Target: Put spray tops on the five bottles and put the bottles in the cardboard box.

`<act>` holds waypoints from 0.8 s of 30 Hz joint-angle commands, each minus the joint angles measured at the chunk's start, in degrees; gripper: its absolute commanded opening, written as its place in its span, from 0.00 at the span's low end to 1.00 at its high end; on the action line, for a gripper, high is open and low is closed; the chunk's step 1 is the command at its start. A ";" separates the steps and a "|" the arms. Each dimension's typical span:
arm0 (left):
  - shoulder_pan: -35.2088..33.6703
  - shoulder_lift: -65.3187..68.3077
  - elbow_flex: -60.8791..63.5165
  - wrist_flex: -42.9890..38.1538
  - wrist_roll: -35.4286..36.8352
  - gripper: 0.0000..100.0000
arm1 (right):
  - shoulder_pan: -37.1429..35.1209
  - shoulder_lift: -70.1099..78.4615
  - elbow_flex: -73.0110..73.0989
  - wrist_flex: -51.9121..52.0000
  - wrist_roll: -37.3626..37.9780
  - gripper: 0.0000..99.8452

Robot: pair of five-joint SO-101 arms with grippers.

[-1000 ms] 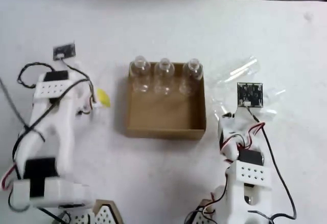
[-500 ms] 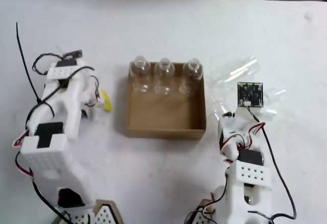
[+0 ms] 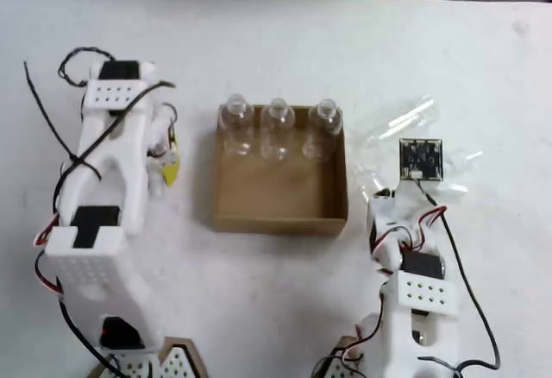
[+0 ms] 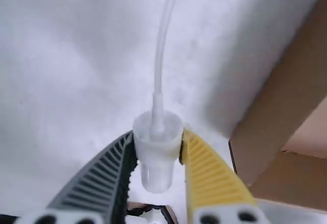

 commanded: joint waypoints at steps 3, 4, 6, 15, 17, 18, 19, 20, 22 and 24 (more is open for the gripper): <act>-0.40 -9.89 -4.40 1.93 6.77 0.02 | -0.31 -0.04 -0.26 -1.10 0.62 0.02; -0.84 -12.09 -4.31 1.93 7.91 0.02 | -0.31 -0.04 -0.26 -1.10 0.62 0.02; -1.36 -17.10 -4.31 1.93 10.81 0.02 | -0.31 -0.04 -0.26 -1.10 0.62 0.02; -1.27 -39.16 6.95 1.41 18.90 0.02 | -0.31 -0.04 -0.26 -1.10 0.62 0.02; -1.45 -42.95 11.52 1.49 20.40 0.02 | -0.31 -0.04 -0.26 -1.10 0.62 0.02; -2.24 -44.79 13.89 1.49 21.98 0.02 | -0.31 -0.04 -0.26 -1.10 0.62 0.02; -3.12 -46.55 16.26 1.41 23.30 0.02 | -0.31 -0.04 -0.26 -1.10 0.62 0.02; -3.82 -47.78 18.46 1.41 24.53 0.02 | -0.31 -0.04 -0.26 -1.10 0.62 0.02; -4.97 -50.15 22.86 1.41 27.16 0.02 | -0.31 -0.04 -0.26 -1.10 0.62 0.02; -6.29 -51.56 26.64 0.44 29.89 0.02 | -0.31 -0.04 -0.26 -1.10 0.62 0.02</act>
